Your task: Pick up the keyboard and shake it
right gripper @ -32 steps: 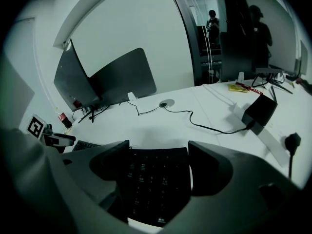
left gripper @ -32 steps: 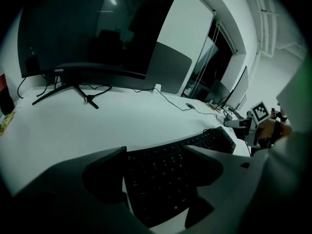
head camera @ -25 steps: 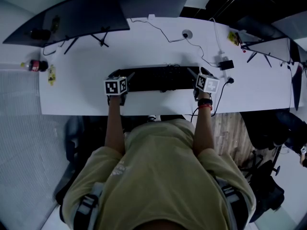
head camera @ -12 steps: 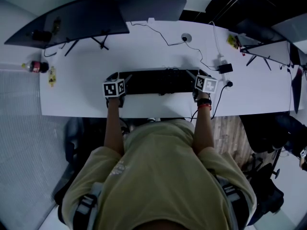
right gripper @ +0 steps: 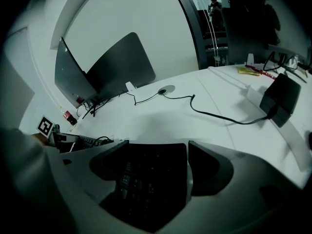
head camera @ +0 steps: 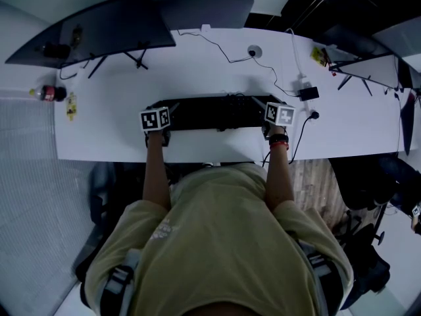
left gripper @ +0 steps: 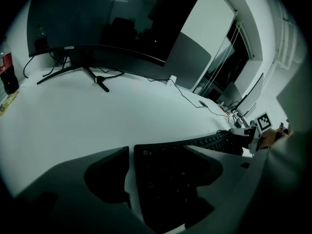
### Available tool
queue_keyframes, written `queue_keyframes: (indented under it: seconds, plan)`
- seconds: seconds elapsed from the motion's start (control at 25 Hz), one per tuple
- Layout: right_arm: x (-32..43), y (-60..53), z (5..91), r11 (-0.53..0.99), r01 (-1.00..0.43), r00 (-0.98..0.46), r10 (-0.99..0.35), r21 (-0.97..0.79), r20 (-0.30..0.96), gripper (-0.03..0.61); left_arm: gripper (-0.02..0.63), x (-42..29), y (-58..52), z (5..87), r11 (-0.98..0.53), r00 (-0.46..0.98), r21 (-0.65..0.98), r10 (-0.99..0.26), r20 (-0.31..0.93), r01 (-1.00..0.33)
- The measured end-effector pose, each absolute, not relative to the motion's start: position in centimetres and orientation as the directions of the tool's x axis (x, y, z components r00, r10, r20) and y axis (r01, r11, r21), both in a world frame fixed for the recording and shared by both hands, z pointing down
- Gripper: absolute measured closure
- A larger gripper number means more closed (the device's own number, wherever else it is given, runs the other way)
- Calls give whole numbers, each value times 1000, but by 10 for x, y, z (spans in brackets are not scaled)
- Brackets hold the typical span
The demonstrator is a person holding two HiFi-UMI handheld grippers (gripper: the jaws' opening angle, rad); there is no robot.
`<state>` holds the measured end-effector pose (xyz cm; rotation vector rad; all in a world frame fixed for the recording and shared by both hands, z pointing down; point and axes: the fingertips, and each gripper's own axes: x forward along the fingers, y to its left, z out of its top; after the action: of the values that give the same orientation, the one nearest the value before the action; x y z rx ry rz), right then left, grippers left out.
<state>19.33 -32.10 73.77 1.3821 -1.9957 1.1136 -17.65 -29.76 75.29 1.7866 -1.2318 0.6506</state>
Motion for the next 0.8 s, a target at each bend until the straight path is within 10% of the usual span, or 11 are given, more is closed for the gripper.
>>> queue_keyframes:
  seconds: [0.8]
  plan:
    - [194,-318,726,118,-937,-341,-525,-330,780,202,311,-172,-291,741,-153,364,332,-488,794,-931]
